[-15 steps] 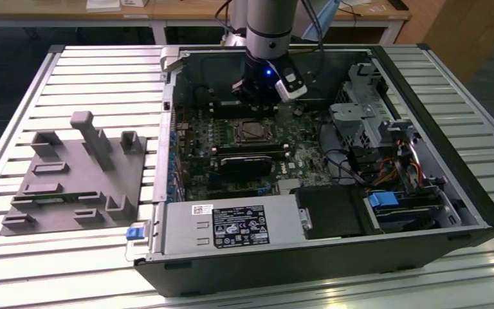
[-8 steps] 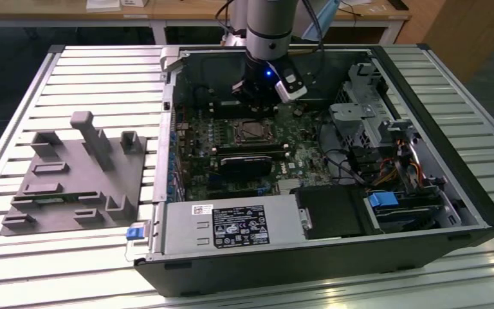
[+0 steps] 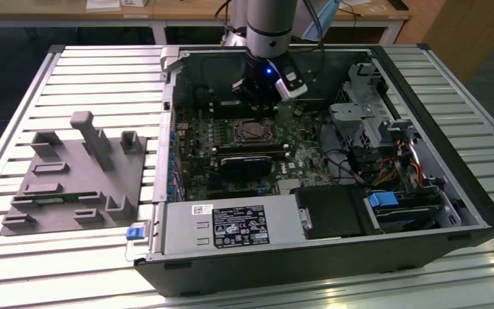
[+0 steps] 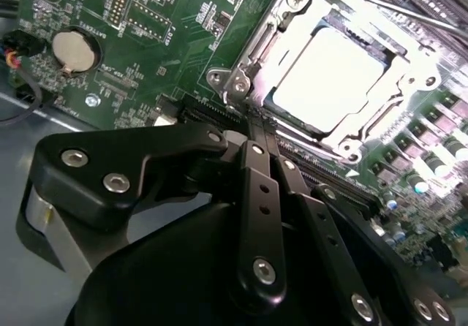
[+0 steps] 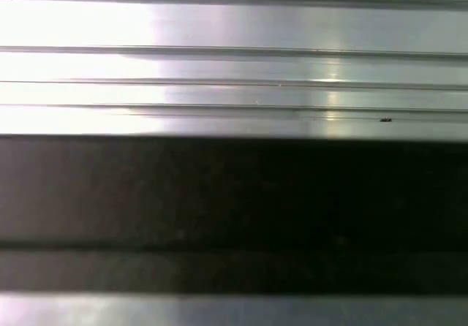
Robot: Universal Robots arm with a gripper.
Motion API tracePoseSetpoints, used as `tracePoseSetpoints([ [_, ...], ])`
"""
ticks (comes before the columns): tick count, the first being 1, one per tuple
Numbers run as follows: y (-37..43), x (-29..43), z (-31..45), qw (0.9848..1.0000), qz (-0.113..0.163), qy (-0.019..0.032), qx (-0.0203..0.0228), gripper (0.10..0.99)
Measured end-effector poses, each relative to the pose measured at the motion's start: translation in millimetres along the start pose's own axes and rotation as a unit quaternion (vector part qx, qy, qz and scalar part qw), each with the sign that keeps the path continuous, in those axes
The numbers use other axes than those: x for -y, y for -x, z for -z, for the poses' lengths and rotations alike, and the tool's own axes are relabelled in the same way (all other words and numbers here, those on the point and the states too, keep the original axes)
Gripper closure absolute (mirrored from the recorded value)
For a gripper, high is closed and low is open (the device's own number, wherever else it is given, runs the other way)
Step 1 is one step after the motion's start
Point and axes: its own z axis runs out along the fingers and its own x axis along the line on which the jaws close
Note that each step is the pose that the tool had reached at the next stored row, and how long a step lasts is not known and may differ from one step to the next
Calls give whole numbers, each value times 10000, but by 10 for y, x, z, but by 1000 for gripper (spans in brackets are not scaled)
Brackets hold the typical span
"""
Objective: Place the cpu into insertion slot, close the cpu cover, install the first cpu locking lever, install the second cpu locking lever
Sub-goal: 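Install the first cpu locking lever, then install the second cpu locking lever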
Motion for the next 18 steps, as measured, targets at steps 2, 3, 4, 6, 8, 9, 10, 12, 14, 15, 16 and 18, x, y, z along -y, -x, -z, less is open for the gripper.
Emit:
tracePoseSetpoints([
  [2, 1, -3, 49, 10000, 0, -1, 0, 980],
  [3, 1, -4, 61, 10000, 0, 0, 0, 980],
  [4, 1, -4, 62, 10000, 0, 0, 0, 980],
  [6, 1, 1, 62, 10000, 0, 0, 0, 980],
  [8, 1, 6, 62, 10000, 0, 0, 0, 980],
  [9, 1, 8, 62, 10000, 0, 0, 0, 980],
  [10, 1, 9, 63, 10000, 0, -1, 0, 980],
  [12, 1, 18, 64, 10000, 0, -1, 0, 980],
  [14, 1, 22, 64, 10000, 0, -1, 0, 980],
  [15, 1, 23, 64, 10000, 0, -1, 0, 980],
  [16, 1, 25, 64, 10000, 0, -1, 0, 980],
  [18, 2, 31, 65, 10000, 1, -1, -1, 980],
])
